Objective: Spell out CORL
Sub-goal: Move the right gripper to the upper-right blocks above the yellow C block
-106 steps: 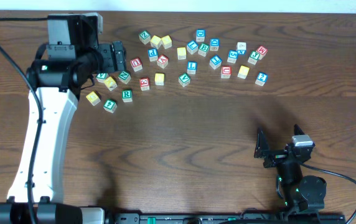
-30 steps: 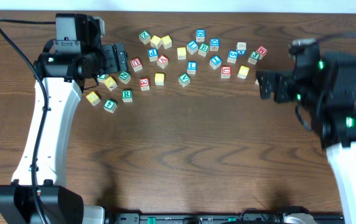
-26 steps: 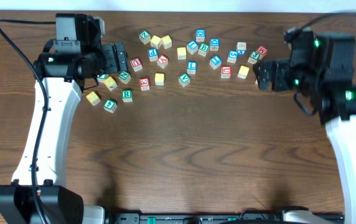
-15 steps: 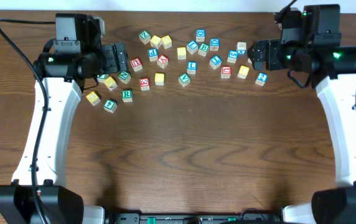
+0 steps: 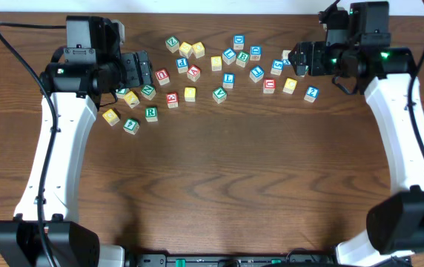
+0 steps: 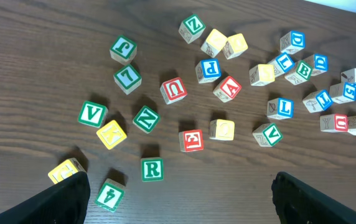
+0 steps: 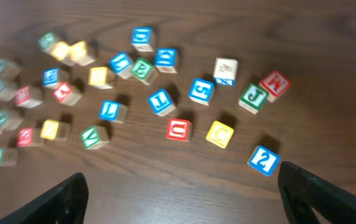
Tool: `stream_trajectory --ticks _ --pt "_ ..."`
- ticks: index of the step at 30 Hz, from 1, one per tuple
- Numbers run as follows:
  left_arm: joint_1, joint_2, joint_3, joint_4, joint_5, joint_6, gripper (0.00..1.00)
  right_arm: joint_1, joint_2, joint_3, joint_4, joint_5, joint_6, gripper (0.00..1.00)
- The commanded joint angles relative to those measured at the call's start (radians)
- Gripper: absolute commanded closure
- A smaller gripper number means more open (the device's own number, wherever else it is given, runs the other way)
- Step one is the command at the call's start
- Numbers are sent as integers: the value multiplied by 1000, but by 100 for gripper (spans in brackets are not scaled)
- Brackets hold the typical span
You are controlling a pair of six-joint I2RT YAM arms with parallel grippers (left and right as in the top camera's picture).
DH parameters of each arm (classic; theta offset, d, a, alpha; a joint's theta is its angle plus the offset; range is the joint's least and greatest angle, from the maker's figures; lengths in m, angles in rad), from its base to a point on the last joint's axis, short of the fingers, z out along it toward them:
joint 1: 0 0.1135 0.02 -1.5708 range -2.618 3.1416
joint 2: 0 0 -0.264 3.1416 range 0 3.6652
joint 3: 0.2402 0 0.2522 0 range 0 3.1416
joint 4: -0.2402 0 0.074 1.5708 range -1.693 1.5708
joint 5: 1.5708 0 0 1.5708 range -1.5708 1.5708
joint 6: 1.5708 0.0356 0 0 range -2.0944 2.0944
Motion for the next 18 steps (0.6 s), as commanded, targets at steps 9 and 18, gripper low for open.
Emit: stream_trajectory --ticks 9,18 --pt "-2 2 23 -4 -10 -1 8 42 165 19 78 286 308 22" --pt "-2 2 23 -8 -10 -1 8 83 272 19 166 376 394 29"
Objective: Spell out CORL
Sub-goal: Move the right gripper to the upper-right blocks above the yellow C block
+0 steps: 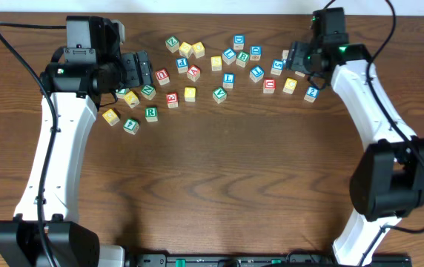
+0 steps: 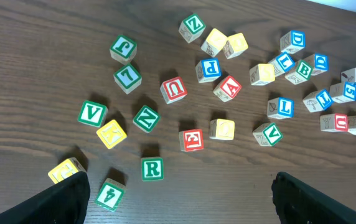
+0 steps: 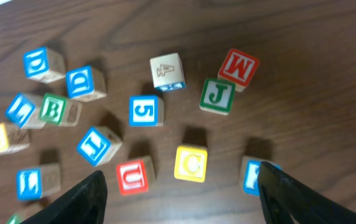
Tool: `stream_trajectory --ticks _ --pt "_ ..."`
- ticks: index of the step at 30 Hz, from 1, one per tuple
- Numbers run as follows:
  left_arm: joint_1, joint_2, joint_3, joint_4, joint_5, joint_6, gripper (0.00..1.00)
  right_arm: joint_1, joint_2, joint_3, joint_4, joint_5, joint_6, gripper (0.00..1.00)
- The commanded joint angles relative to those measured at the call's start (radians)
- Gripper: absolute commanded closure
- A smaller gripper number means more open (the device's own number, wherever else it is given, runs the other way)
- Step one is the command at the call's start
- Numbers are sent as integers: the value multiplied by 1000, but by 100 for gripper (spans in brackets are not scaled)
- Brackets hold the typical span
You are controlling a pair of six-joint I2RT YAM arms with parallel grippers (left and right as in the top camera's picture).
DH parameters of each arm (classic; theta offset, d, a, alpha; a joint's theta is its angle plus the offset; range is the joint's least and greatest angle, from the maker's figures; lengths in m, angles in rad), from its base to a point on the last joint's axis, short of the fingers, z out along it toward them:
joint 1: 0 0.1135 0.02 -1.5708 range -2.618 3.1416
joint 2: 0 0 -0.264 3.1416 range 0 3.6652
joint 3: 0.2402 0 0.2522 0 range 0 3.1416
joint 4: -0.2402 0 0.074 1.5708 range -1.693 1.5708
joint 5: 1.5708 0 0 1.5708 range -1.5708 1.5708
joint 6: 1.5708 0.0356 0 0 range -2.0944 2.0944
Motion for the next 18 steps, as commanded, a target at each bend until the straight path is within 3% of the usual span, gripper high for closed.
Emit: stream_trajectory --ticks 1,8,18 --pt "-2 2 23 -6 -10 -1 7 10 57 19 23 63 78 30" --pt "-2 2 23 -13 -10 -1 8 10 120 19 50 58 108 33" --pt "-2 2 23 -13 -10 -1 8 23 169 19 61 52 110 48"
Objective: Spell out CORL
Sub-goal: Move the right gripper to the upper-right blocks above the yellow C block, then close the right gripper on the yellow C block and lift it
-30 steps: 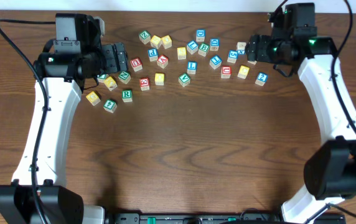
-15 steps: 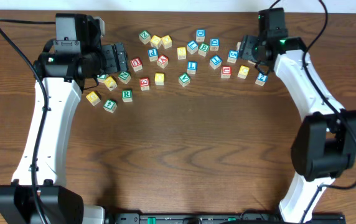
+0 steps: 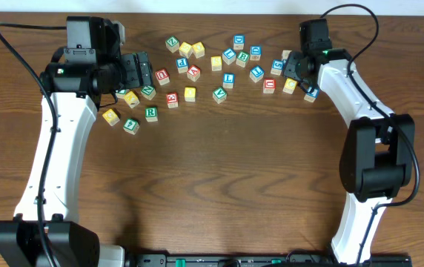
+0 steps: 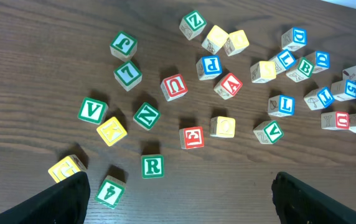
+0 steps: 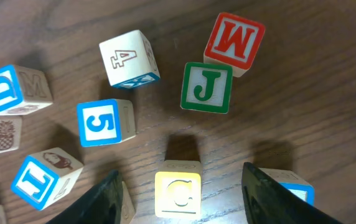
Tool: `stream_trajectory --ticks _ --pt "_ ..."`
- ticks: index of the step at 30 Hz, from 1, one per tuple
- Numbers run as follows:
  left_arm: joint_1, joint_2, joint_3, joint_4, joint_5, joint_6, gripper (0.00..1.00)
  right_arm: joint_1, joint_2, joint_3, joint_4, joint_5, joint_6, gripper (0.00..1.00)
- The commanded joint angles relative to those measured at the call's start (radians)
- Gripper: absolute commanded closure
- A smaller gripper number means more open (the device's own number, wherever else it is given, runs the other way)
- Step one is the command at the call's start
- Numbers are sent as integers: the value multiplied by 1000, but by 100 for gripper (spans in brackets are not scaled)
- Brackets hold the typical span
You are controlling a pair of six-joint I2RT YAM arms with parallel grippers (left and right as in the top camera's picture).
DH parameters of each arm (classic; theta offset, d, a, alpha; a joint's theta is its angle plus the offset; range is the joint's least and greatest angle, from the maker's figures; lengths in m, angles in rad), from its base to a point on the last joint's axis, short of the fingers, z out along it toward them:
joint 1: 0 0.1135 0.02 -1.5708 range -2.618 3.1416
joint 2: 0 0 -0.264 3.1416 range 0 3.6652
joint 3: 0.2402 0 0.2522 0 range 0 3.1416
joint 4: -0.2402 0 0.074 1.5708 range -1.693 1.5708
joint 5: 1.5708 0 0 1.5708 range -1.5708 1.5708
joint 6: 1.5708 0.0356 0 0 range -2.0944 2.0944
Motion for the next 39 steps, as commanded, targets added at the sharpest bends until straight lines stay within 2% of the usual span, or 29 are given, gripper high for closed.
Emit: stream_trajectory --ticks 1,21,39 --pt "-2 2 23 -3 -10 -1 8 22 22 19 5 11 10 48" --pt "-2 2 23 -10 -10 -1 7 38 91 19 10 -6 9 55" --pt "-2 2 23 -8 -10 -1 8 39 103 21 -3 -2 -37 77"
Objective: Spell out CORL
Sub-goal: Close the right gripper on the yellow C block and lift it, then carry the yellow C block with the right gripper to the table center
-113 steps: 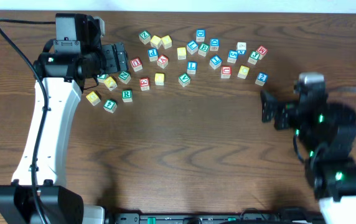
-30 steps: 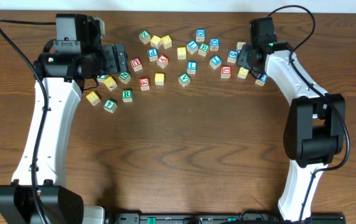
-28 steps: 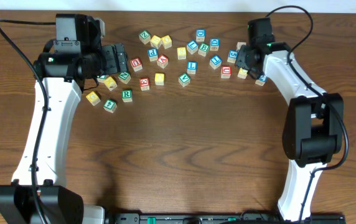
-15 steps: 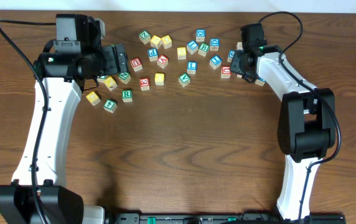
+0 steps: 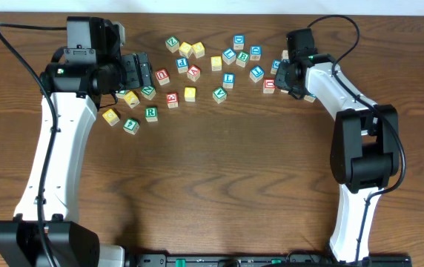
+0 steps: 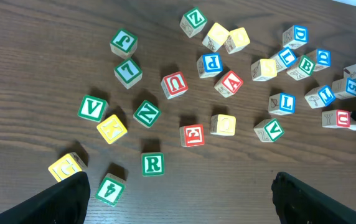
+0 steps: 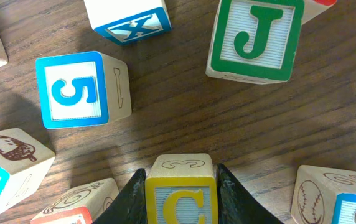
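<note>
A yellow block lettered C (image 7: 181, 194) stands on the table among the right-hand blocks. My right gripper (image 7: 181, 180) is down over it, one black finger pressed to each side, shut on it. From overhead the right gripper (image 5: 290, 77) hides that block. My left gripper (image 6: 181, 190) hangs open above the left-hand blocks, and overhead the left gripper (image 5: 139, 70) is at the cluster's left end. A green R (image 6: 152, 164), a blue L (image 6: 282, 103) and a green L (image 6: 128, 70) lie loose.
Close round the C block are a green J (image 7: 252, 40), a blue 5 (image 7: 75, 90), a blue X (image 7: 128, 15), a red-faced block (image 7: 72, 208) and a baseball block (image 7: 327, 193). Several more lettered blocks are scattered along the back of the wooden table (image 5: 219, 185).
My right gripper was above the C block with its fingers spread wide; now it is lower and its fingers press both sides of the block. The left arm has not moved.
My right gripper was open, high at the far right of the blocks. It was then over the right cluster, then lower with the C block between its spread fingers. Now it is shut on that block. The left gripper stayed open over the left blocks throughout.
</note>
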Tool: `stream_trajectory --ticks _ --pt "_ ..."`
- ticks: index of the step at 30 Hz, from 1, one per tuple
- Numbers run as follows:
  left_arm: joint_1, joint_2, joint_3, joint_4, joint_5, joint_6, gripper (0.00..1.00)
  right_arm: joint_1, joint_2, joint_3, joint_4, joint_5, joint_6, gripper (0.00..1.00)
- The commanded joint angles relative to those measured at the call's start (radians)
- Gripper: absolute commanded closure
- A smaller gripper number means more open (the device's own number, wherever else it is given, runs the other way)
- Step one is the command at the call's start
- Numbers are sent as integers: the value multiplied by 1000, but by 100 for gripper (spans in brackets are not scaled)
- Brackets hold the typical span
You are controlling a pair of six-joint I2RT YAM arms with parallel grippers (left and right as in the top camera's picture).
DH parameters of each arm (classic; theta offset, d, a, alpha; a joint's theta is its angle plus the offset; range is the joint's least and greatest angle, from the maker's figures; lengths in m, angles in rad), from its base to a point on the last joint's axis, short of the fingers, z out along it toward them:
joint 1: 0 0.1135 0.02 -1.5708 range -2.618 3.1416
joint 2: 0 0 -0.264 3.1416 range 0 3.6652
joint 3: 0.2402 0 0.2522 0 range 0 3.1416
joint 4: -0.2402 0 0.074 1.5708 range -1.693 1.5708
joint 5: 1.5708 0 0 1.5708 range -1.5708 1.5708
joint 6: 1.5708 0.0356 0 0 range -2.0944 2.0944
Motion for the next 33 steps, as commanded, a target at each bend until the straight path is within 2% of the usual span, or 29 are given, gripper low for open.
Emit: stream_trajectory --ticks 1,10,18,25,33 --pt "-2 2 23 2 -10 -1 8 5 6 21 -6 9 -24 77" --pt "-1 2 23 19 -10 -1 7 5 -126 21 -74 -5 -78 77" --pt "1 2 23 31 -53 -2 7 29 -253 21 -223 -146 -145 77" --pt "6 2 23 31 -134 -2 7 136 -253 18 -349 -185 -146 77" --pt "65 2 23 31 -134 -5 8 302 -236 8 -321 -186 -103 73"
